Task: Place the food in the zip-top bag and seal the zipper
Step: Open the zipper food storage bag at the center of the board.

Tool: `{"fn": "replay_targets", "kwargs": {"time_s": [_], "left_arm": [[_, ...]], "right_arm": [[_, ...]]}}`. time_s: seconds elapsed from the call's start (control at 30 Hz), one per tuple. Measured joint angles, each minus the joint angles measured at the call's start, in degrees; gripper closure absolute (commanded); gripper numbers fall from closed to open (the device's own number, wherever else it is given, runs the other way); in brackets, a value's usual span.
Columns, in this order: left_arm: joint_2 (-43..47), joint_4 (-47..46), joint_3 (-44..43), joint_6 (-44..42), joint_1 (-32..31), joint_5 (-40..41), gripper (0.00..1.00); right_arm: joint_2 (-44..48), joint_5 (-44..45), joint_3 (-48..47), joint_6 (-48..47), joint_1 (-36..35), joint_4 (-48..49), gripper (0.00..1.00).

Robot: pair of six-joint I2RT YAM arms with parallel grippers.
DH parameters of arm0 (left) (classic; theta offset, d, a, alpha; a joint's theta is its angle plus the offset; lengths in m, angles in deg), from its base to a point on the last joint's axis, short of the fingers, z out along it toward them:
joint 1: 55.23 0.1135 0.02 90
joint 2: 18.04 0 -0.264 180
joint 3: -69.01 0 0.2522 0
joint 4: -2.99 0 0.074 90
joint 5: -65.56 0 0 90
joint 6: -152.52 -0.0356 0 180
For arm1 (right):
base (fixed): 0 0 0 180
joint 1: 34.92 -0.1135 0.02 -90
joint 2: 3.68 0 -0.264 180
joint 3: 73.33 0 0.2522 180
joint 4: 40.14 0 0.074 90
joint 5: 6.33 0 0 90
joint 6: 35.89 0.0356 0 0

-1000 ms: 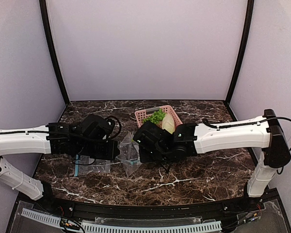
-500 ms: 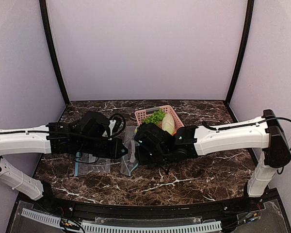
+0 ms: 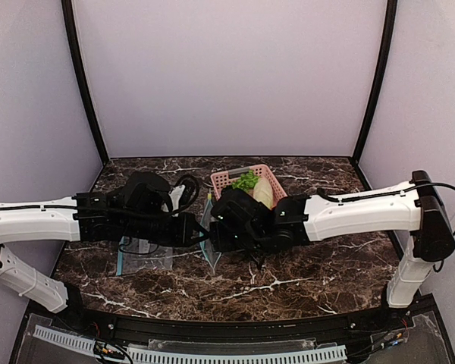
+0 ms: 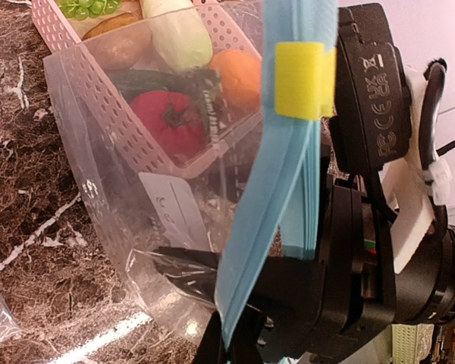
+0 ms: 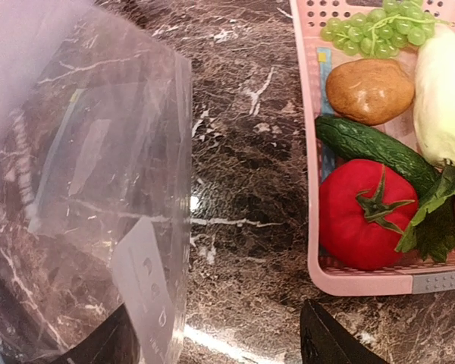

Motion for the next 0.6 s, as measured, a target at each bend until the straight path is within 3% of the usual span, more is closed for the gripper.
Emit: {"fn": "replay_targets", "kwargs": {"time_s": [0.6], "left_arm": [[2.4, 16.1, -4.2, -1.1, -0.3, 12.1, 0.99]], "right_arm": [[0.2, 4.1, 3.6, 5.7, 2.6, -3.0, 0.30]]}}
